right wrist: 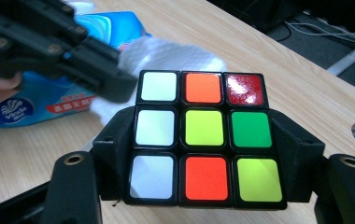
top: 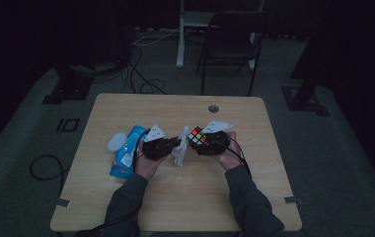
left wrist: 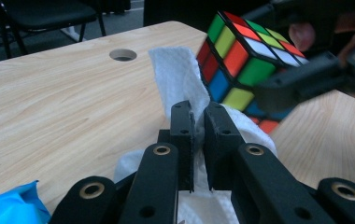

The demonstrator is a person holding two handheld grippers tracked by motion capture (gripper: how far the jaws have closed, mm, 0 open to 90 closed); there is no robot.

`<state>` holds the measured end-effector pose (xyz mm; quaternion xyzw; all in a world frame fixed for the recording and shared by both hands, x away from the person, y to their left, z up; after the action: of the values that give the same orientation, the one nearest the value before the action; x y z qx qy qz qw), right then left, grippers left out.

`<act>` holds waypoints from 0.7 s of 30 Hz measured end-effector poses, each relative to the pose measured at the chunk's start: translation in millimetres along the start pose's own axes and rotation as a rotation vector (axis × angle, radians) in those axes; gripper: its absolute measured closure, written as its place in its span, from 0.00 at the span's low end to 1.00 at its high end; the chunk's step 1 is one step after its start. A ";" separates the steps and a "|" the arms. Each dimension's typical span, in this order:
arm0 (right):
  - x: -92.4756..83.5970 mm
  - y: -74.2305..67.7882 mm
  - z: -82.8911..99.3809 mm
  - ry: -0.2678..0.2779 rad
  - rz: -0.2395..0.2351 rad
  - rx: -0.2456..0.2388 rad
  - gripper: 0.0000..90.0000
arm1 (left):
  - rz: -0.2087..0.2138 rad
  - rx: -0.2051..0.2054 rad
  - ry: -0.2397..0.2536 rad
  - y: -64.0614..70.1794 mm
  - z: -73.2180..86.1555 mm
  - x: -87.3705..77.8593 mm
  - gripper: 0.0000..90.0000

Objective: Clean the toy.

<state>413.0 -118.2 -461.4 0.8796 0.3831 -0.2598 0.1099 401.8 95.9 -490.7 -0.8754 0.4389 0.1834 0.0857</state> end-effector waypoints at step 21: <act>0.8 0.0 -15.5 0.047 -0.047 0.073 0.38 | 0.016 0.112 -0.079 22.1 8.7 23.9 0.95</act>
<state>419.2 -111.7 -448.9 0.8795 0.3966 -0.2555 0.0627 395.0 67.7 -507.8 -0.8580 0.4515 0.1934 0.1503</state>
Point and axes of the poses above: each handheld gripper's, and its own axes: x roughly forward along the jaws, z roughly out of its underside, y roughly to its right, the point moved 2 cm from there along x, roughly forward along the jaws, and after that the axes turned 6 degrees about x, right-handed, at the moved point
